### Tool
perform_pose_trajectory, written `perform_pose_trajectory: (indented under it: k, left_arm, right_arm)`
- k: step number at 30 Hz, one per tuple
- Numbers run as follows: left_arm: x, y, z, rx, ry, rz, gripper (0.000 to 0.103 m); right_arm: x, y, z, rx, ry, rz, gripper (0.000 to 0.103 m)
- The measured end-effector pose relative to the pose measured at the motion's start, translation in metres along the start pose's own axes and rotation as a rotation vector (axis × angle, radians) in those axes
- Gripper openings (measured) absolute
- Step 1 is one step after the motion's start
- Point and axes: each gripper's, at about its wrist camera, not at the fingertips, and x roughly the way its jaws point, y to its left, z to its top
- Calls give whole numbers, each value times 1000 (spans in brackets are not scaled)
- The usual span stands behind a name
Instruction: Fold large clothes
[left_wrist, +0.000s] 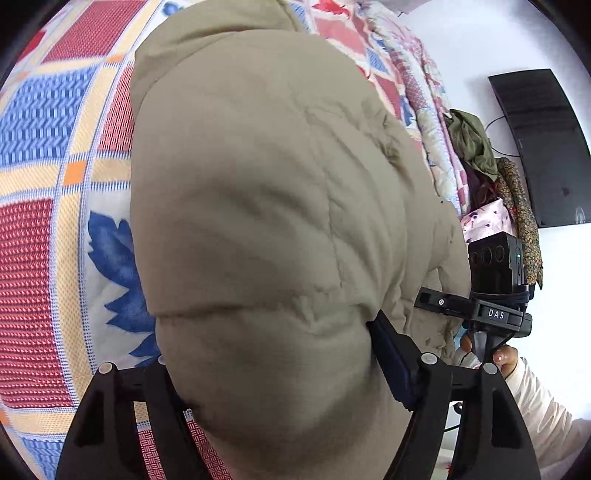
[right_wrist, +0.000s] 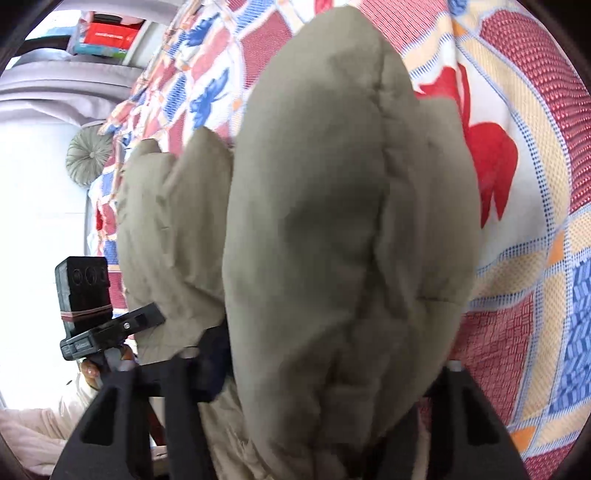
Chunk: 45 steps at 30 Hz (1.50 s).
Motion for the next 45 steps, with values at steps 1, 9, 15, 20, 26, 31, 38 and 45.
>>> perform_pose_trajectory:
  k: [1, 9, 15, 20, 26, 31, 38, 45]
  left_arm:
    - [-7, -4, 2, 10, -14, -5, 78]
    - [-85, -4, 32, 53, -170, -1, 78]
    - [-146, 35, 70, 49, -287, 70, 78]
    - [-174, 104, 101, -6, -321, 139, 78]
    - [-149, 170, 114, -110, -287, 219, 81]
    - [-140, 173, 111, -107, -297, 271, 88]
    - [-175, 127, 92, -25, -431, 484, 87]
    - [-198, 110, 126, 45, -500, 522, 87]
  right_arm:
    - [-3, 5, -1, -4, -9, 12, 46]
    - [-8, 67, 3, -85, -71, 94, 45]
    - [26, 127, 43, -140, -100, 163, 45]
    - [68, 148, 77, -155, -88, 193, 45]
    - [131, 149, 93, -114, -44, 128, 46]
    - [134, 139, 88, -74, -37, 88, 53]
    - [89, 147, 75, -63, -89, -52, 56]
    - [13, 139, 42, -106, -270, -158, 36]
